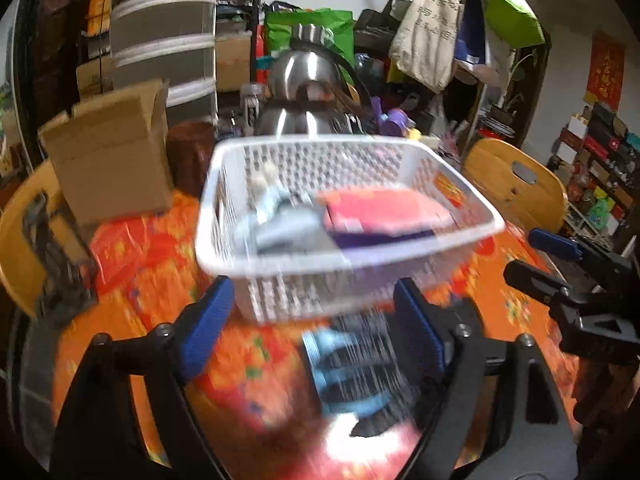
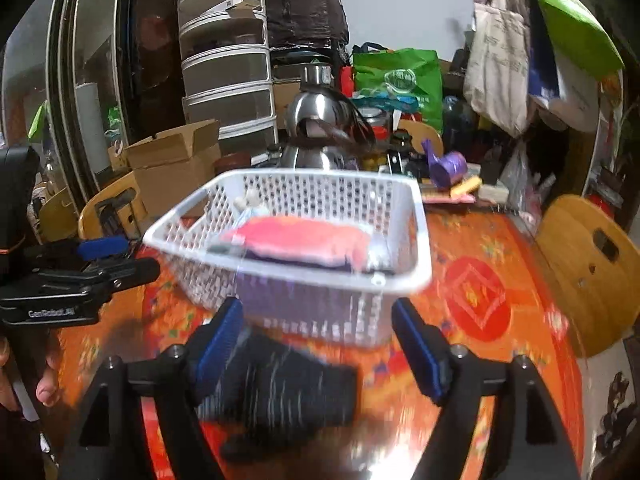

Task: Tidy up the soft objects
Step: 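Grasp the gray knit glove with both grippers at its cuff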

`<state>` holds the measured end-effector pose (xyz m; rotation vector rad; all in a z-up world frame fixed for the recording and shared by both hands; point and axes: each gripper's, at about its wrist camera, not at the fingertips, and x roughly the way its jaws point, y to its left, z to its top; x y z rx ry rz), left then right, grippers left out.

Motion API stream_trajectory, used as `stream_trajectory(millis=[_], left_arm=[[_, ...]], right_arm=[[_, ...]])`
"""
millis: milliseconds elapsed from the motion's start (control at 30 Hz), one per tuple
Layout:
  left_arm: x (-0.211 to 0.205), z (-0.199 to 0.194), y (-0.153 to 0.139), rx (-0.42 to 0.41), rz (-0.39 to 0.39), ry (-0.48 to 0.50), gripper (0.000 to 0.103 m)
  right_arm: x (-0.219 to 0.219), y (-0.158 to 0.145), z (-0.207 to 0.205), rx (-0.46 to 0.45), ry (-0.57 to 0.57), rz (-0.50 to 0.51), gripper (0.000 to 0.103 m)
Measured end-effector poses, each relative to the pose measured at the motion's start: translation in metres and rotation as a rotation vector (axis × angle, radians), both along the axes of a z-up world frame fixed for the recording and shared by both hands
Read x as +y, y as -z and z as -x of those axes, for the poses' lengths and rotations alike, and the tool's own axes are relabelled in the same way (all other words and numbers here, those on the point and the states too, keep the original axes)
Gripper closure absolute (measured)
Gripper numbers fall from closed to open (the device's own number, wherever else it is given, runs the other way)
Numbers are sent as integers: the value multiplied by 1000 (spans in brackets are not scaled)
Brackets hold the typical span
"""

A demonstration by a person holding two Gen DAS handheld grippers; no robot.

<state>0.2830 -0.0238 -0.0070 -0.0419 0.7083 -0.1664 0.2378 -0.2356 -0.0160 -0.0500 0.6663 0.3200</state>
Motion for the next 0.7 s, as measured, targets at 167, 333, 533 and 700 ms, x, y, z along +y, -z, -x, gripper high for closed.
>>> stream_trajectory(millis=[167,333,533,700], left_arm=[[-3,42,32,71,29,25,21],[-14,41,71,155,51,39,21],[-26,21,105,226,93,73,21],[-30,19,114,221,90,77,29]], right_arm=[[-15,43,18,102,17,10,25],[-29,72,-1,189,41,-42,25],[-27,90,-17,247,11,-68,25],[-17,93,-14,242,-31,-62,51]])
